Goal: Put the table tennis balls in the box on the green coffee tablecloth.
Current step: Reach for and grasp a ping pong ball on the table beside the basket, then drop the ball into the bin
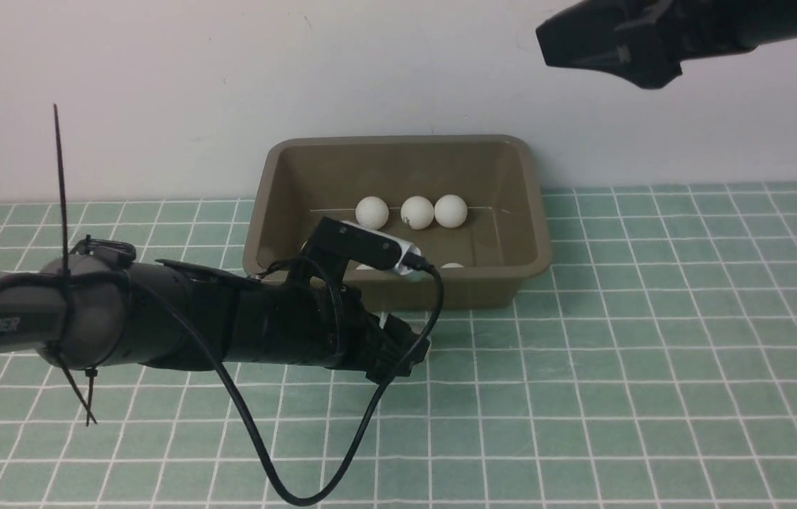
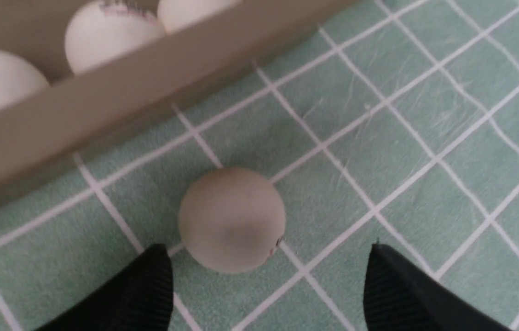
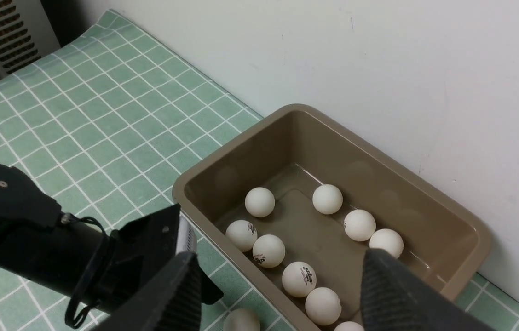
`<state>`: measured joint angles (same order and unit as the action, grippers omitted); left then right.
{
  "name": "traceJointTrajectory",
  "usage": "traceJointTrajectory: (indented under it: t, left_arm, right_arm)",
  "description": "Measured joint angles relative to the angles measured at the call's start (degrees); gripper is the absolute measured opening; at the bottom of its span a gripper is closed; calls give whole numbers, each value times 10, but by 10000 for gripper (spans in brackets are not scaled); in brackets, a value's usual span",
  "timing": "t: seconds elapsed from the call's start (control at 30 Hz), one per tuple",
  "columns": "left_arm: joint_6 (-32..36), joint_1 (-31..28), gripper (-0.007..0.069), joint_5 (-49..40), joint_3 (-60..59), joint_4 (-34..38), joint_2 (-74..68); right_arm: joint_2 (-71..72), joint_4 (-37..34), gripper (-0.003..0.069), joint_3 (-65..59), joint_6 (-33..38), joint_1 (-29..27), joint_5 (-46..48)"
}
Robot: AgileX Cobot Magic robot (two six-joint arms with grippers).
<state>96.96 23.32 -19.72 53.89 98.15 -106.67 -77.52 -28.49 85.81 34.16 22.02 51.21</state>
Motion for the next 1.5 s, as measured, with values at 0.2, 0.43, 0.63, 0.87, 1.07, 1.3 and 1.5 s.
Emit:
traceJointTrajectory:
  t: [0.2,0.43,0.63,0.87,1.07,1.3,1.5]
  left_arm:
    - [4,0,501,-14,16,0,-28]
    - [4,0,503,-22,46,1,-56]
    - [6,0,413,-24,47,0,-79]
    - [28,0,304,-133,47,-1,-48]
    - [43,-9,304,-273,49,-10,17]
    - [95,-86,304,-149,91,-11,30]
    - [177,-120,304,-120,154,-8,-19]
  right_arm:
    - [0,0,430,0,1,0,-1]
    - [0,0,430,0,1,0,-1]
    - [0,0,430,0,1,0,-1]
    - [0,0,430,0,1,0,-2]
    - [0,0,430,0,1,0,-5]
    - [0,-1,430,0,1,0,-3]
    - [0,-3,430,0,1,0,-3]
